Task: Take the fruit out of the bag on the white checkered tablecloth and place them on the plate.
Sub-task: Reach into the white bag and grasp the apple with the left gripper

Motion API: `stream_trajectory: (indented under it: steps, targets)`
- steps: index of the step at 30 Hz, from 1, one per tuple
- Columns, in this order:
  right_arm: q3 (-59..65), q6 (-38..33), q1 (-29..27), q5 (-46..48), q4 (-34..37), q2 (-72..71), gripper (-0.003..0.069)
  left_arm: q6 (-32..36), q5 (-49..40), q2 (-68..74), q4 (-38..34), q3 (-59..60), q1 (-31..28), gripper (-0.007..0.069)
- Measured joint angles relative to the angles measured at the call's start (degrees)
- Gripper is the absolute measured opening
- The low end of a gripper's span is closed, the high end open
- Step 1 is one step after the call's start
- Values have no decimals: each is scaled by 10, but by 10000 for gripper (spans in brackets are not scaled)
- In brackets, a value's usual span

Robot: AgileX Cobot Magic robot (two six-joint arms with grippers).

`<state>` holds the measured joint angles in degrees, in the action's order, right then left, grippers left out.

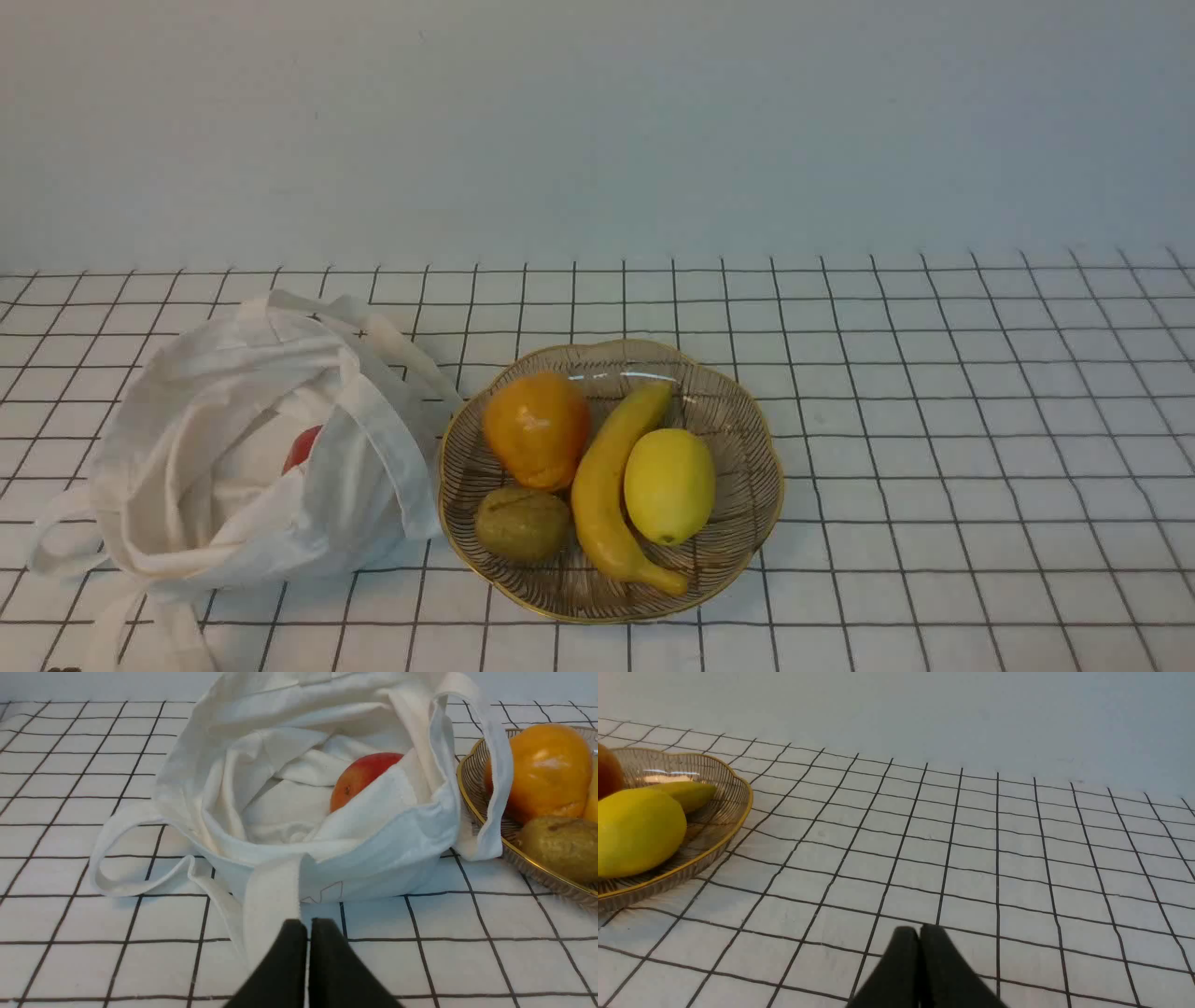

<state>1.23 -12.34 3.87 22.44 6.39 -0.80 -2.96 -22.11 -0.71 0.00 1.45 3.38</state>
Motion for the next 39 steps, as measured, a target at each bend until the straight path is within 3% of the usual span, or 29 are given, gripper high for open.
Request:
stream_trajectory:
  steps: [28,33,34,39]
  targets:
    - [0,1,0,0,0,0,-14,-5,11,0,13,0,0,-8]
    - [0,1,0,0,0,0,-14,-70,68,0,-53,1,0,-8]
    - [0,1,0,0,0,0,-14,-102,91,0,-96,1,0,-8]
    - [0,1,0,0,0,0,-14,-138,136,0,-188,2,0,-8]
